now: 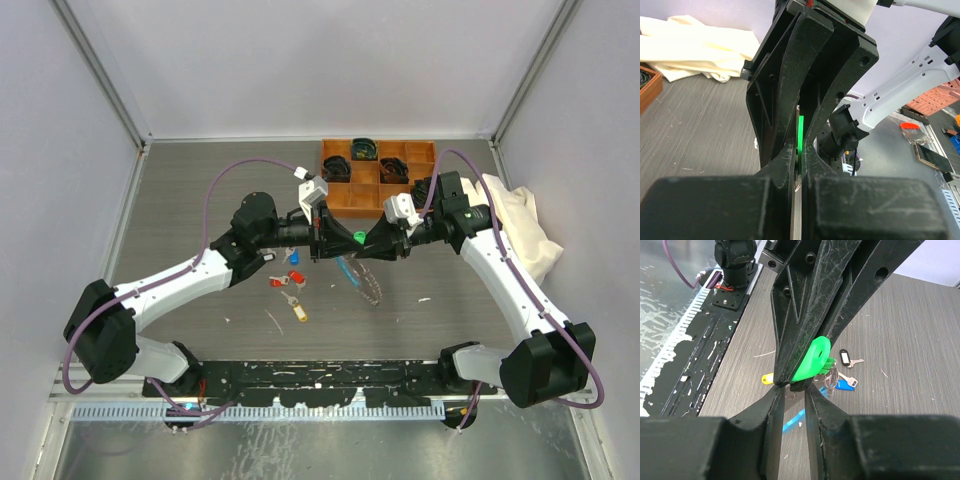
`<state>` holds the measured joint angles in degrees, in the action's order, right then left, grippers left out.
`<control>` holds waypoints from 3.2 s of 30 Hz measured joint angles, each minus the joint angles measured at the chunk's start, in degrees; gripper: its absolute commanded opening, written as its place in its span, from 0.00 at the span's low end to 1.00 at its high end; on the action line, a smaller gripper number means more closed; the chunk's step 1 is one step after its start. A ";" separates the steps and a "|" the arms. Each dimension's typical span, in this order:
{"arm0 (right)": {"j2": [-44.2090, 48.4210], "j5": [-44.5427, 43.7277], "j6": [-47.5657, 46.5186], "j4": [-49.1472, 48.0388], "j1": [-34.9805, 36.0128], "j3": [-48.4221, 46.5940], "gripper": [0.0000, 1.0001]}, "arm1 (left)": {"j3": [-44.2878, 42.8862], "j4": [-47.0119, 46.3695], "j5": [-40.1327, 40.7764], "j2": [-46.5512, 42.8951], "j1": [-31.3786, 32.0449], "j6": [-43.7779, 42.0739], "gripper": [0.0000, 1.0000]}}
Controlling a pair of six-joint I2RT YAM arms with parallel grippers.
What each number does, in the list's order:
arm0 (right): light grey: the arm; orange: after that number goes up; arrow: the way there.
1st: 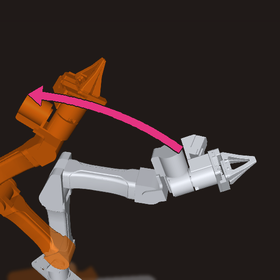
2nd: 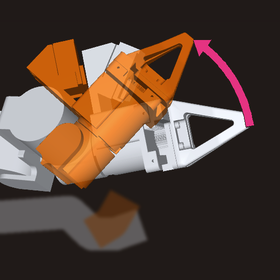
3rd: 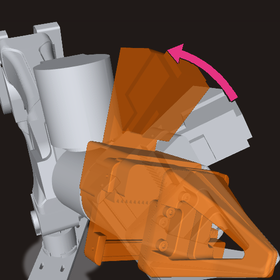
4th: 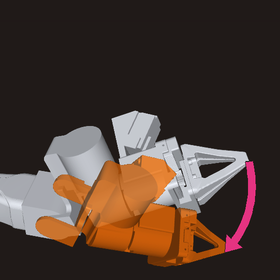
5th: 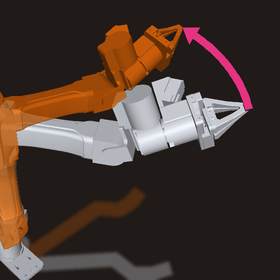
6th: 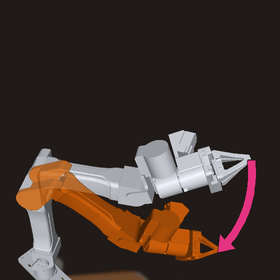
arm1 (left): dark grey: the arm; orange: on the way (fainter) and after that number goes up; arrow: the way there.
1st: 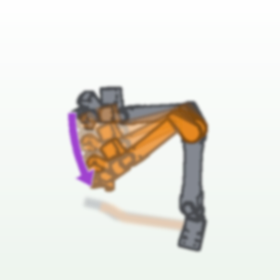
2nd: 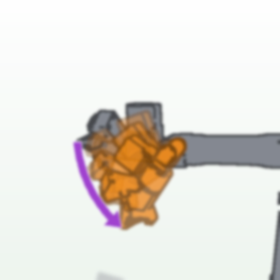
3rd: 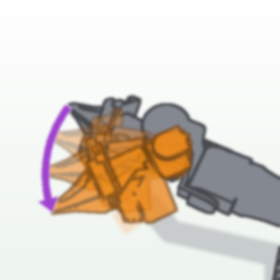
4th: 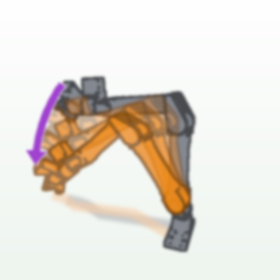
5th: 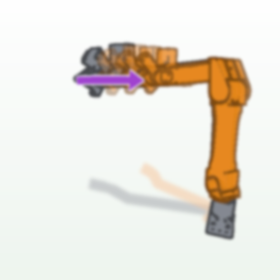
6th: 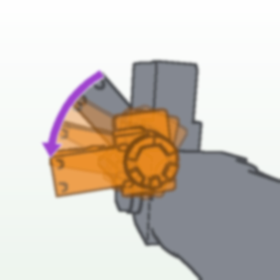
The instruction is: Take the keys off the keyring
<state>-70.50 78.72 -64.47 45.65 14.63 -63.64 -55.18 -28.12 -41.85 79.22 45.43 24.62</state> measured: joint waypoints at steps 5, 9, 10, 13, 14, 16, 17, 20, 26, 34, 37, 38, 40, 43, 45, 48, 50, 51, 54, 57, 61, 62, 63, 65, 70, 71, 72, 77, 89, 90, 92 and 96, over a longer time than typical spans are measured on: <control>0.00 0.04 -0.28 0.09 0.09 0.22 0.29 | 0.00 0.00 0.00 0.00 0.00 0.00 0.00; 0.00 0.04 -0.50 0.35 0.28 0.66 0.31 | 0.00 0.00 0.00 0.00 0.00 -0.02 0.00; 0.00 0.07 -0.57 0.35 0.31 0.68 0.31 | 0.00 0.00 0.00 0.00 0.00 -0.02 0.00; 0.00 0.09 -0.94 0.37 0.31 0.83 0.27 | 0.00 0.00 0.02 0.00 0.00 -0.02 0.00; 0.00 0.09 -1.01 0.44 0.31 0.87 0.26 | 0.00 -0.02 0.02 0.00 0.00 -0.02 0.00; 0.00 0.15 -1.18 0.50 0.33 0.87 0.24 | 0.00 -0.02 0.02 0.00 0.00 -0.02 0.00; 0.00 0.24 -1.20 0.50 0.33 0.87 0.24 | 0.00 -0.04 0.02 0.00 0.00 -0.02 0.00; 0.00 0.35 -1.25 0.59 0.37 0.87 0.22 | 0.00 -0.11 0.02 0.00 0.00 -0.02 0.00; 0.00 0.39 -1.33 0.70 0.42 0.87 0.20 | 0.00 -0.26 0.02 0.00 0.00 -0.07 0.00; 0.02 0.44 -1.40 0.74 0.42 0.87 0.27 | 0.00 -0.15 0.52 -0.57 0.11 -1.42 0.00; 0.02 0.44 -1.40 0.74 0.42 0.87 0.26 | 0.00 -0.17 0.59 -0.90 0.20 -1.53 0.00; 0.02 0.46 -1.40 0.74 0.42 0.87 0.26 | 0.00 -0.15 0.61 -0.92 0.20 -1.51 0.00; 0.02 0.46 -1.40 0.79 0.42 0.87 0.23 | 0.00 -0.17 0.61 -0.94 0.22 -1.51 0.00; 0.02 0.50 -1.40 0.92 0.42 0.87 0.18 | 0.00 -0.17 0.59 -0.94 0.22 -1.51 0.00; 0.02 0.52 -1.42 0.98 0.42 0.87 0.16 | 0.00 -0.15 0.57 -0.94 0.22 -1.51 0.00; 0.02 0.55 -1.42 1.16 0.42 0.87 0.09 | 0.00 -0.11 0.59 -0.98 0.28 -1.55 0.00; 0.04 0.63 -1.42 1.29 0.42 0.87 0.04 | 0.07 0.13 0.70 -1.22 0.33 -1.70 0.00; 0.09 0.70 -1.44 1.36 0.42 0.87 0.01 | 0.26 0.15 0.94 -1.53 0.31 -1.90 0.00; 0.26 1.09 -1.49 1.73 0.42 0.85 0.01 | 1.73 0.11 1.33 -3.15 0.31 -2.58 0.00; 0.39 2.75 -1.40 2.49 0.20 0.85 0.01 | 4.55 -0.22 1.95 -6.38 0.33 -3.50 0.00; 0.50 6.62 -1.16 3.39 -0.44 0.85 0.01 | 9.38 -3.43 3.50 -10.64 0.35 -4.79 0.00; 0.50 7.52 -1.14 3.67 -0.59 0.85 0.01 | 10.78 -4.59 3.96 -11.43 0.39 -4.98 0.00; 0.50 8.13 -1.11 3.85 -0.76 0.85 0.01 | 11.82 -5.53 4.22 -11.98 0.52 -5.03 0.00; 0.48 9.05 -1.11 4.39 -1.18 0.85 0.01 | 13.33 -7.21 4.59 -12.52 0.83 -5.35 0.00; -0.70 9.66 -1.42 6.69 -3.08 0.46 0.01 | 15.85 -10.73 4.15 -12.92 0.74 -5.75 0.00; -1.18 9.60 -1.44 6.95 -3.63 0.37 0.01 | 16.26 -11.41 4.07 -12.94 0.63 -5.70 0.00; -1.68 9.55 -1.46 7.23 -4.07 0.31 0.01 | 16.59 -11.98 4.02 -12.90 0.59 -5.64 0.00; -3.80 9.18 -1.55 8.00 -4.37 0.28 0.01 | 16.98 -14.95 3.85 -11.26 0.57 -5.66 0.00; -5.64 2.21 7.50 3.43 -4.98 0.24 0.01 | 17.53 -13.09 6.16 -9.01 -2.58 1.31 0.00; -5.64 0.83 8.98 2.38 -5.25 0.24 0.01 | 17.73 -11.85 6.80 -9.11 -3.43 3.63 0.00; -5.64 -1.73 11.63 0.48 -5.86 0.24 0.01 | 18.03 -7.54 7.93 -9.81 -5.62 8.24 0.00; -4.55 -6.23 17.14 -4.48 -6.67 1.20 0.01 | 18.12 5.90 10.34 -13.97 -10.91 15.13 0.01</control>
<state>-75.05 72.49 -47.33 41.17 7.97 -62.43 -37.06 -22.22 -31.51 65.25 34.52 39.75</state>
